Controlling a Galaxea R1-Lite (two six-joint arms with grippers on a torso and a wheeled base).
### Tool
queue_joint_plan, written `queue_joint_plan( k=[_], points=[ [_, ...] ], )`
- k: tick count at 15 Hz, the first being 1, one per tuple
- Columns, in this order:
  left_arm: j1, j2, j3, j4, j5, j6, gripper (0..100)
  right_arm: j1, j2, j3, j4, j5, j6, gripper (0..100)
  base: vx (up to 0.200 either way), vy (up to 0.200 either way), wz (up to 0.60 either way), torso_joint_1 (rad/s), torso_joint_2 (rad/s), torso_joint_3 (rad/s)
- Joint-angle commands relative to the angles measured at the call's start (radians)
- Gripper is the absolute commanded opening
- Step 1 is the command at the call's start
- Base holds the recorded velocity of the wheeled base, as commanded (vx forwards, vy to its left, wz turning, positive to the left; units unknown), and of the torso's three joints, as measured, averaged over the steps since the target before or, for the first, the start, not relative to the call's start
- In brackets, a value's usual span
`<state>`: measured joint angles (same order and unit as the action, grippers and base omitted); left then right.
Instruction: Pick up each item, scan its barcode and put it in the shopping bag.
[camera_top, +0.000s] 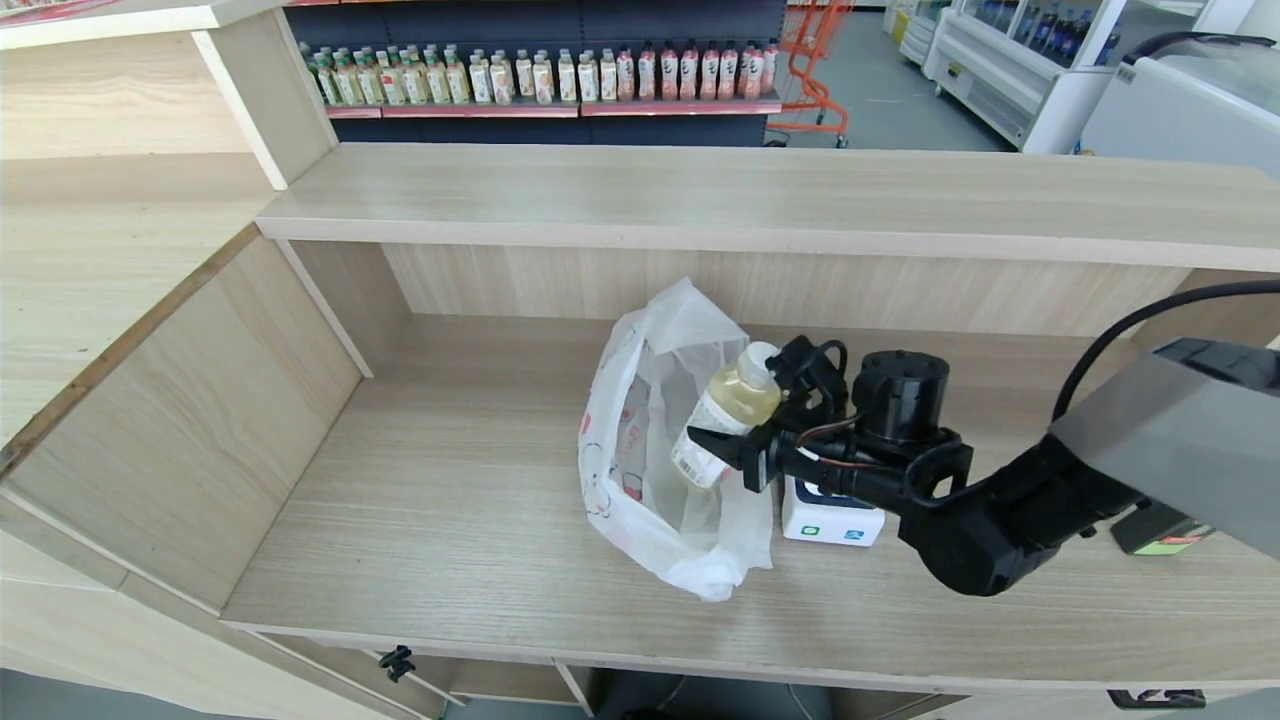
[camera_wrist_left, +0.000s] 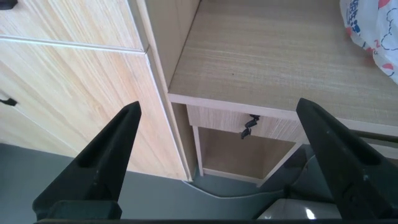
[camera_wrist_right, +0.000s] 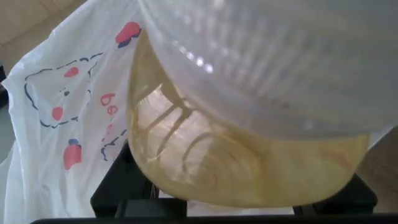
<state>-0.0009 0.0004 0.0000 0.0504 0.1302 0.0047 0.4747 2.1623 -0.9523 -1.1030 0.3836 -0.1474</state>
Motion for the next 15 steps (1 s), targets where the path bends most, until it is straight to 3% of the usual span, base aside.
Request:
queue_joint_plan(
  k=[1, 5, 6, 8, 11, 13, 15],
  points=[
    [-0.001, 0.0, 0.0, 0.0, 0.0, 0.0, 100, 0.009, 0.083, -0.034, -0.001, 0.001, -0.06, 0, 0.0, 0.0, 0.0, 0.0, 0.0, 0.0],
    [-0.001, 0.0, 0.0, 0.0, 0.0, 0.0, 100, 0.002, 0.114, -0.026, -0.054, 0.0, -0.138, 0, 0.0, 0.0, 0.0, 0.0, 0.0, 0.0],
    [-0.001, 0.0, 0.0, 0.0, 0.0, 0.0, 100, 0.002, 0.114, -0.025, -0.067, 0.001, -0.139, 100, 0.0, 0.0, 0.0, 0.0, 0.0, 0.0],
    [-0.001, 0.0, 0.0, 0.0, 0.0, 0.0, 100, -0.001, 0.093, -0.023, -0.081, 0.008, -0.103, 100, 0.0, 0.0, 0.0, 0.0, 0.0, 0.0],
    [-0.001, 0.0, 0.0, 0.0, 0.0, 0.0, 100, -0.001, -0.007, -0.014, -0.078, 0.008, 0.112, 100, 0.0, 0.0, 0.0, 0.0, 0.0, 0.0],
    [-0.001, 0.0, 0.0, 0.0, 0.0, 0.0, 100, -0.014, -0.157, 0.014, 0.002, 0.006, 0.236, 100, 0.0, 0.0, 0.0, 0.0, 0.0, 0.0],
    [-0.001, 0.0, 0.0, 0.0, 0.0, 0.0, 100, -0.068, -0.374, 0.121, 0.146, 0.052, 0.253, 100, 0.0, 0.0, 0.0, 0.0, 0.0, 0.0]
  ],
)
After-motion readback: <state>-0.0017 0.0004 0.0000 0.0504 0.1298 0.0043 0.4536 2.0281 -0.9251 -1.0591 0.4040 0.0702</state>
